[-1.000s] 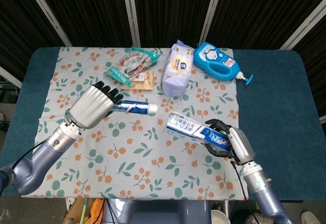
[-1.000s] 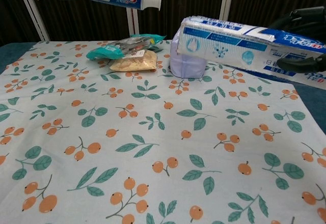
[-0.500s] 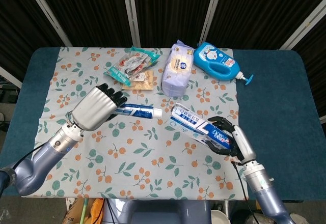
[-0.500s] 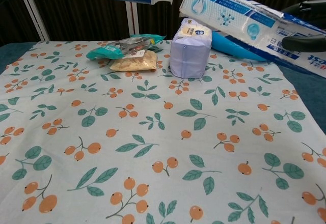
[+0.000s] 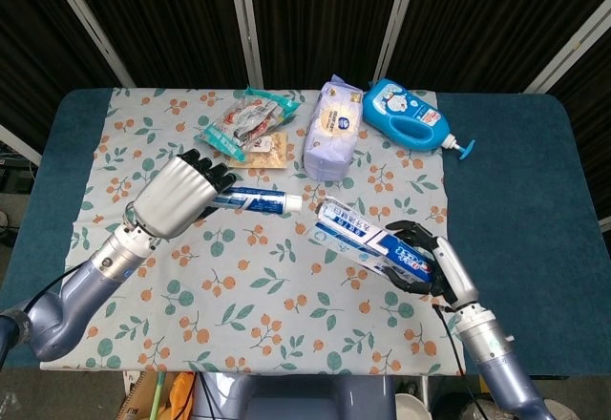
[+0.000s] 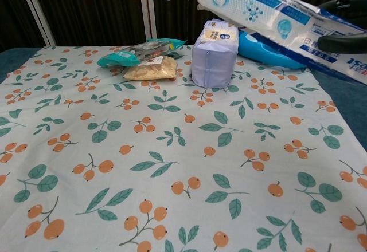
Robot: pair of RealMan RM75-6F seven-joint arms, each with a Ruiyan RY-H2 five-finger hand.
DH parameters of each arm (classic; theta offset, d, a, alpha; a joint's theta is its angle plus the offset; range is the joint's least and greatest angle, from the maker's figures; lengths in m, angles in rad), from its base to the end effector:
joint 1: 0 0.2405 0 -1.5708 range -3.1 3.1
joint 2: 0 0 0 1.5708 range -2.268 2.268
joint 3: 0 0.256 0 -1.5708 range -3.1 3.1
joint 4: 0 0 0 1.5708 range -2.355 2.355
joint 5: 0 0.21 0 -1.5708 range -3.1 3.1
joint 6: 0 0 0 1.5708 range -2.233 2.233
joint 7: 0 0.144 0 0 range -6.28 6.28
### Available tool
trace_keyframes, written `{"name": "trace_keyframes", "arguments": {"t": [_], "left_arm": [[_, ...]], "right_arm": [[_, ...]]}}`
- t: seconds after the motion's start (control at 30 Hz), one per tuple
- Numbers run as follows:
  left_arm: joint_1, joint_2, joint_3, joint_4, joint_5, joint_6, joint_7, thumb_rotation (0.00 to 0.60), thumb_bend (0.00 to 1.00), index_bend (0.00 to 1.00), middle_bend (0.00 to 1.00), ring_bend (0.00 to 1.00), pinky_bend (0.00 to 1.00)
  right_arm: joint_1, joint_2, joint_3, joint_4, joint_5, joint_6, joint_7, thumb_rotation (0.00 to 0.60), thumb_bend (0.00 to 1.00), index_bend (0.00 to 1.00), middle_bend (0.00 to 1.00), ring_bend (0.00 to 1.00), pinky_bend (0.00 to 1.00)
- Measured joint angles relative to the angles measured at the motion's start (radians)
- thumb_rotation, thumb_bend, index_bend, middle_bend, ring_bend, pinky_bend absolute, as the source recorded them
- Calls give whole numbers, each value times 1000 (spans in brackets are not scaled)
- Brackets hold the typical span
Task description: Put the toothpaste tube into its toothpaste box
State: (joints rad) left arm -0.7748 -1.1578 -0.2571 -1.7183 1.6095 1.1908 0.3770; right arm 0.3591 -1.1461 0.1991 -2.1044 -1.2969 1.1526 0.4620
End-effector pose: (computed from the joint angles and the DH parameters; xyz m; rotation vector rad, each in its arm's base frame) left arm -0.0646 0.3365 0.1266 -1.8844 -0.0940 -1.2434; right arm -0.1517 -0.2422 0.1025 1.2311 -1.8258 1.5705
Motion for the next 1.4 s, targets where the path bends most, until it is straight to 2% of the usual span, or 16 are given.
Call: {"name": "trace_keyframes", "arguments": {"t": [0.87, 1.13, 1.4], "left_arm": [[-85, -62, -7, 16, 36, -50, 19, 600, 436, 632, 695, 675, 641], [-161, -88, -47, 57, 62, -81, 28, 600, 436, 629, 692, 674, 641], [-238, -102, -78, 48, 77, -131, 54, 600, 436, 616, 671, 656, 637]], "right_arm": [[1, 22, -4, -24, -21, -23, 52, 600, 324, 296, 458, 433, 335], [2, 34, -5, -28, -45, -34, 98, 600, 324, 296, 458, 433, 335], [0, 41, 1, -27, -73, -31, 170, 600, 324, 296, 458, 433, 335]]}}
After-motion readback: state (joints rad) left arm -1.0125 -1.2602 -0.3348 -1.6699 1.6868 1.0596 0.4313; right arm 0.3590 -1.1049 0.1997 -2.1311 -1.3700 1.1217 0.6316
